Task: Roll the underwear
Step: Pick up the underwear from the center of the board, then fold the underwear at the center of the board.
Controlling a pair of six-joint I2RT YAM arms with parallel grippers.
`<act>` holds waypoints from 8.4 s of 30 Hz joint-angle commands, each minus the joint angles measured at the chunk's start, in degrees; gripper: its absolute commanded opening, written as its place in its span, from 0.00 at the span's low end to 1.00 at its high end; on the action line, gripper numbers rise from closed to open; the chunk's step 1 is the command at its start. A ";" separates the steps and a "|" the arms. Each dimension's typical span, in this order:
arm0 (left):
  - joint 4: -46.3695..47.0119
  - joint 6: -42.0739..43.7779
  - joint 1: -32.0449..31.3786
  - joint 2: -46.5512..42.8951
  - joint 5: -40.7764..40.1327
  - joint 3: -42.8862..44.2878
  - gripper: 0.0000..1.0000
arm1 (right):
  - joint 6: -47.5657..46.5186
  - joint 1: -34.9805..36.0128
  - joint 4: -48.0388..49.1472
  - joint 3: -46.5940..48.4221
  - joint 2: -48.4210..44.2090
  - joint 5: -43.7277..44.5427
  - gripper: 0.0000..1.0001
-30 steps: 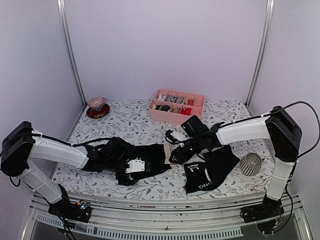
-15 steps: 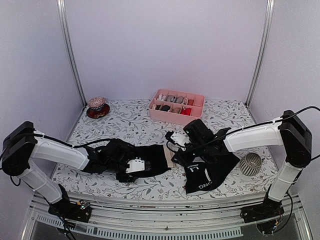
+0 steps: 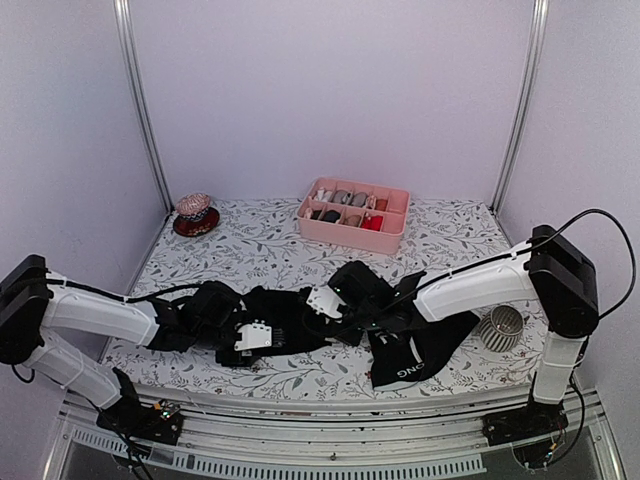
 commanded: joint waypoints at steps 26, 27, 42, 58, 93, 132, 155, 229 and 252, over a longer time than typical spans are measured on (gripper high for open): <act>1.75 -1.61 0.54 -0.08 3.65 -0.94 0.46 | -3.54 2.42 -1.24 0.04 4.02 8.50 0.51; 1.54 -1.57 0.44 -0.04 3.64 -0.98 0.45 | -3.39 2.44 -1.65 0.09 4.11 8.93 0.51; -1.81 -0.34 0.46 -6.15 3.62 -1.67 0.43 | -1.40 2.28 -8.81 2.06 2.83 1.60 0.49; -3.05 1.52 -0.99 -3.91 1.87 -1.93 0.73 | 0.70 2.29 -1.86 -5.42 -13.09 1.78 0.65; -4.63 2.80 0.27 -1.07 4.07 3.17 0.01 | -16.89 6.68 19.44 -20.79 -17.95 0.48 0.80; -10.59 7.22 9.21 -9.02 13.40 5.16 0.00 | -25.14 7.52 23.44 -10.96 5.64 16.36 0.50; -12.99 14.42 10.82 -16.70 16.27 -0.21 0.00 | -10.51 6.60 -1.12 -2.85 -2.68 -8.26 0.03; -4.36 19.23 17.63 -5.64 10.45 7.22 0.03 | 21.58 -7.76 -13.91 12.30 7.79 -40.02 0.04; 7.30 16.16 18.36 5.53 6.48 10.45 0.18 | 23.07 -11.59 -15.17 16.65 12.18 -38.22 0.11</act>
